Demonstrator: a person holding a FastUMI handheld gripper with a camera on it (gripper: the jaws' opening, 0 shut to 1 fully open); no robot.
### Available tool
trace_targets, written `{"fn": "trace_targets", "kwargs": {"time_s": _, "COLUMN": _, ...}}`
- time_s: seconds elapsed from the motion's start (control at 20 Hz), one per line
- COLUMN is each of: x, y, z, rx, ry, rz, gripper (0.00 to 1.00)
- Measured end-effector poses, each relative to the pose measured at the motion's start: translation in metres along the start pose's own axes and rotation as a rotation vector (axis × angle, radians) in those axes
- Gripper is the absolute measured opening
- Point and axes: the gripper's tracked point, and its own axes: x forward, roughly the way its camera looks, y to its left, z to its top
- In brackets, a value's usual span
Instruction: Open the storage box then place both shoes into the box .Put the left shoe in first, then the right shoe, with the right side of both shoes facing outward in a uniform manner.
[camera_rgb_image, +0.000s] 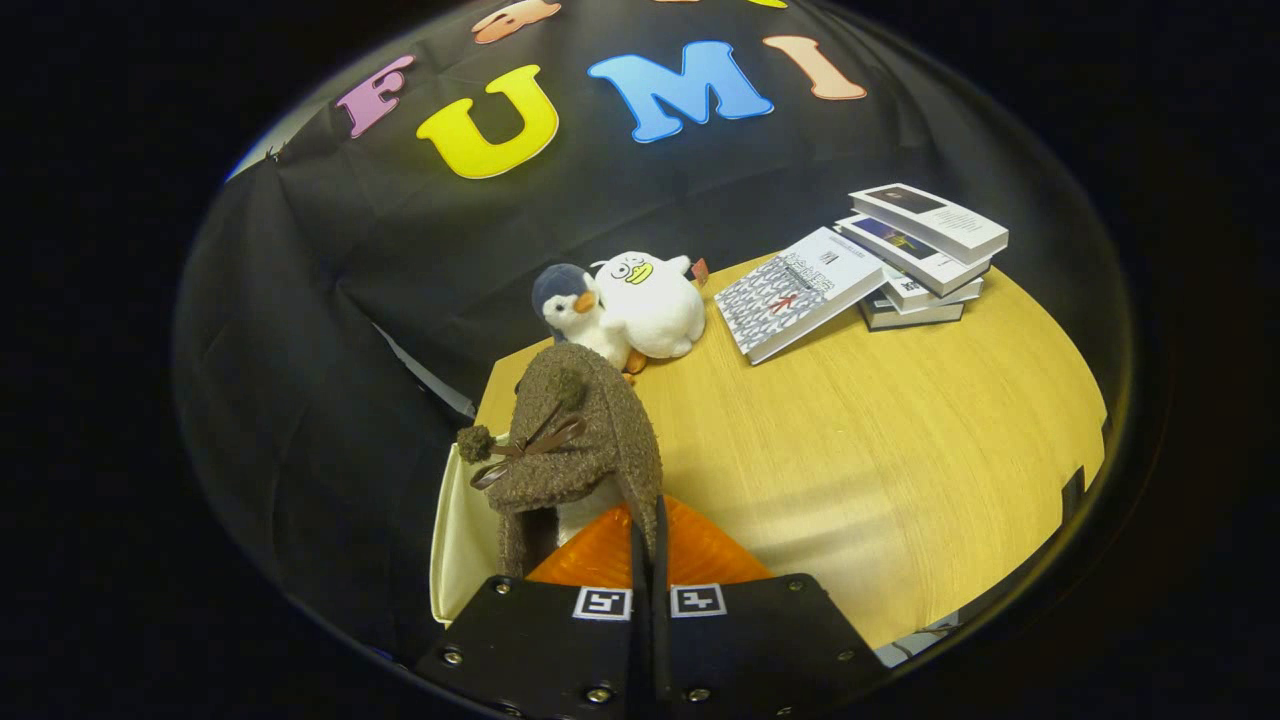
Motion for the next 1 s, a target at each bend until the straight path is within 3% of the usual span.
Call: {"fn": "trace_targets", "kwargs": {"time_s": 1.0, "x": 0.023, "y": 0.071, "z": -0.026, "rx": 0.041, "ry": 0.007, "rz": 0.056, "gripper": 0.0}}
